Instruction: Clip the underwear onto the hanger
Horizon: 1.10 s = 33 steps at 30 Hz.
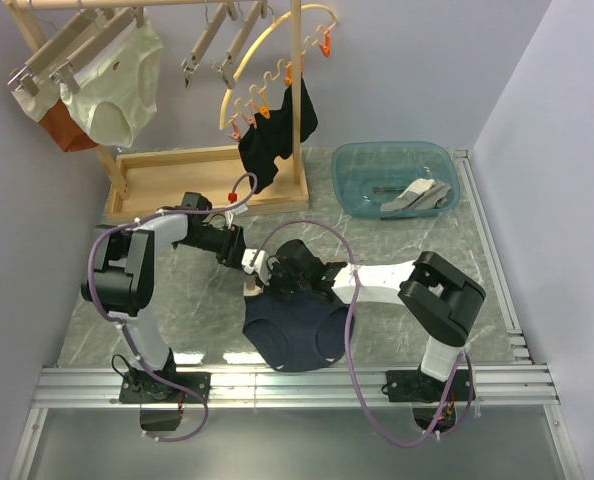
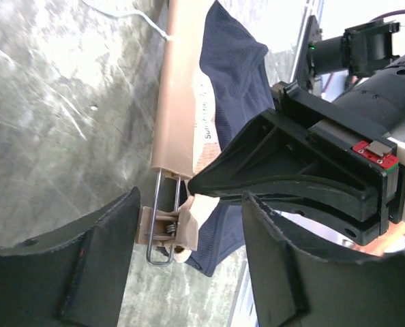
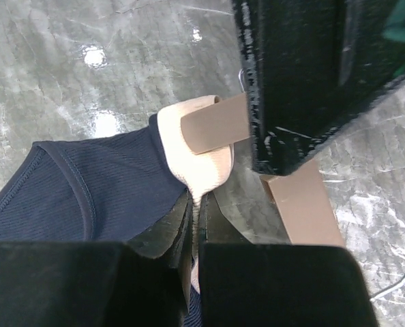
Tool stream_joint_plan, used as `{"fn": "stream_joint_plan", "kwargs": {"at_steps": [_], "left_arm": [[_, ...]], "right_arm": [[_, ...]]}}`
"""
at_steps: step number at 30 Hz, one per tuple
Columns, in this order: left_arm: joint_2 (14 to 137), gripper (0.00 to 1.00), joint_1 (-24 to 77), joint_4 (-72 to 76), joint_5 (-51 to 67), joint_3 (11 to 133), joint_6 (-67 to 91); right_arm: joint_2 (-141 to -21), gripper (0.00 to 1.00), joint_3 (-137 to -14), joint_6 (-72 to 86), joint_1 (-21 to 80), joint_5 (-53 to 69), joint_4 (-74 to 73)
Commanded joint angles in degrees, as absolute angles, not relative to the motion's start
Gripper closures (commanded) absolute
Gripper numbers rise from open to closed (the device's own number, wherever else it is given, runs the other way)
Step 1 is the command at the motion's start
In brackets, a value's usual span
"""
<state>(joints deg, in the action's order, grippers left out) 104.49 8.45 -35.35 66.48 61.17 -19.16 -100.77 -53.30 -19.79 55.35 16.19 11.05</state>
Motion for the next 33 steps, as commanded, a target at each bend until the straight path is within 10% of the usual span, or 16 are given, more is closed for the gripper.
{"fn": "stream_joint_plan", "kwargs": {"at_steps": [1, 7, 16, 33], "left_arm": [[101.25, 0.34, 8.44, -31.91, 65.31, 60.82, -16.97], [97.04, 0.26, 6.95, -25.51, 58.55, 59.77, -10.47], [92.37, 0.26, 6.24, -27.86, 51.33, 62.66, -11.95], [91.41, 0.32, 15.64, -23.29, 44.74, 64.42, -13.62]], "right_arm": [[-101.34, 1.0, -56.07, -19.6, 55.02, 16.96, 11.6], [-103.09, 0.89, -58.62, -19.16, 55.02, 16.0, 8.71], [-99.76, 0.45, -62.14, -16.44, 55.11, 14.59, 1.86], [-76.55, 0.57, -55.03, 1.13, 24.45, 32.52, -18.89]]}}
